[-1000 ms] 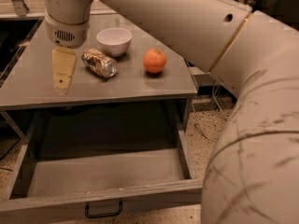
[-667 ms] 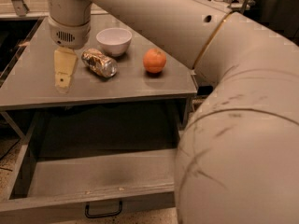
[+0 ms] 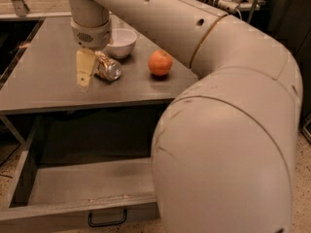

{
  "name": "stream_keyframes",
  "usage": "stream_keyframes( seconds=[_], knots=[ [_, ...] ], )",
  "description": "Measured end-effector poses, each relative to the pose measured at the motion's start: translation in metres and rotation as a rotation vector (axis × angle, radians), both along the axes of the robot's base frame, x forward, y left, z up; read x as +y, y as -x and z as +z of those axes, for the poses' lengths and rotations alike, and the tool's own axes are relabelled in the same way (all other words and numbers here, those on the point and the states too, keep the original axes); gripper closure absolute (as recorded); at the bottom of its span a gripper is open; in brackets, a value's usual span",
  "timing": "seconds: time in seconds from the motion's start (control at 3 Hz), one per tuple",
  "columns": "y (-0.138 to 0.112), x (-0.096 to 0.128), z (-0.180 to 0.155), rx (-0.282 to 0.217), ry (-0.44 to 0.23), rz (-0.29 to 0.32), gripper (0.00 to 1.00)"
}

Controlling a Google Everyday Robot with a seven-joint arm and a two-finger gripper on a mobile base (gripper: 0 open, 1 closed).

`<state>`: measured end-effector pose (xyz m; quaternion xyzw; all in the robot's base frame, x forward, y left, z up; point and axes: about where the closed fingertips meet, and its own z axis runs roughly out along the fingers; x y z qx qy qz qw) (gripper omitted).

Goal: Place orange can into top drawer

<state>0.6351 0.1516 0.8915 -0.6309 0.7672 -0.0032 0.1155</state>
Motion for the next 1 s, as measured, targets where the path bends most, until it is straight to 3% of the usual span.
stream_keyframes(
  seconds=[0.33,0.67,1.0],
  knots=[
    [-0.016,-0.019,-0.006,0.009,0.04,-0.055,0.0],
    [-0.028,-0.024,-0.016,0.03,0.059,-0.083,0.0],
    [-0.028,-0.015,-0.034,0.074,0.043,-0.096,0.0]
  ],
)
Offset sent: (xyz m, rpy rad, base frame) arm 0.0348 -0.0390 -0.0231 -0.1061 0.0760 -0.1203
